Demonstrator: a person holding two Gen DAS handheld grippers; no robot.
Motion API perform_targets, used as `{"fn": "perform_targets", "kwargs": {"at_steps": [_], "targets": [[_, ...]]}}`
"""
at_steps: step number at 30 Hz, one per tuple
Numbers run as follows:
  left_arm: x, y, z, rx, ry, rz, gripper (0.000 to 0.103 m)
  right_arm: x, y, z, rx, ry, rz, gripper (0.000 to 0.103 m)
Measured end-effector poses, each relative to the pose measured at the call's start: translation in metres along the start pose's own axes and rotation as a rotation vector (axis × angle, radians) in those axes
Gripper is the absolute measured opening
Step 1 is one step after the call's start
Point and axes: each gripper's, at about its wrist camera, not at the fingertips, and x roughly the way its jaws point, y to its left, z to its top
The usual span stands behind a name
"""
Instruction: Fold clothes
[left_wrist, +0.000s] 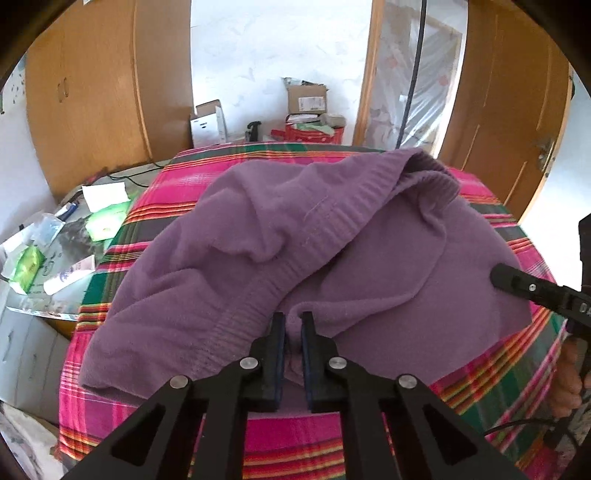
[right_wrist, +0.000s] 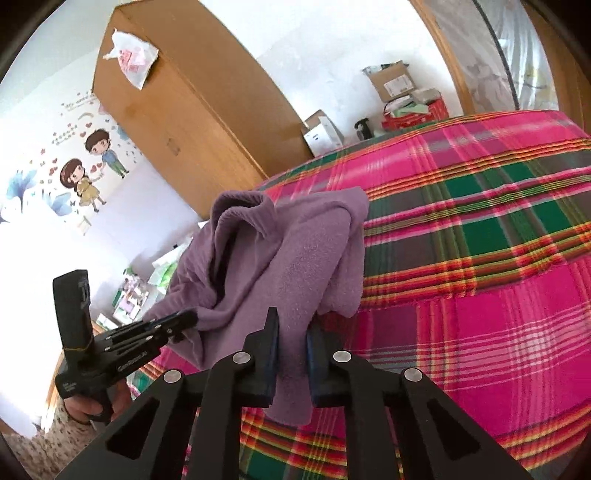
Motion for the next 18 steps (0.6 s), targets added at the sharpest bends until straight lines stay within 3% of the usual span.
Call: {"fn": "perform_targets", "kwargs": {"at_steps": [6,18], "targets": [[-0.006,-0.016,0.001,-0.018,-0.003,-0.073,0.008,-0.028,-0.006,0.002,0.015,-0.058,-0.009,0.012],[-0.013,-0.069,-0.003,0.007,0.003,-0.228,0.008,-0.094,-0.033,0.000,0.058,-0.159,-0.113,0.012]]}}
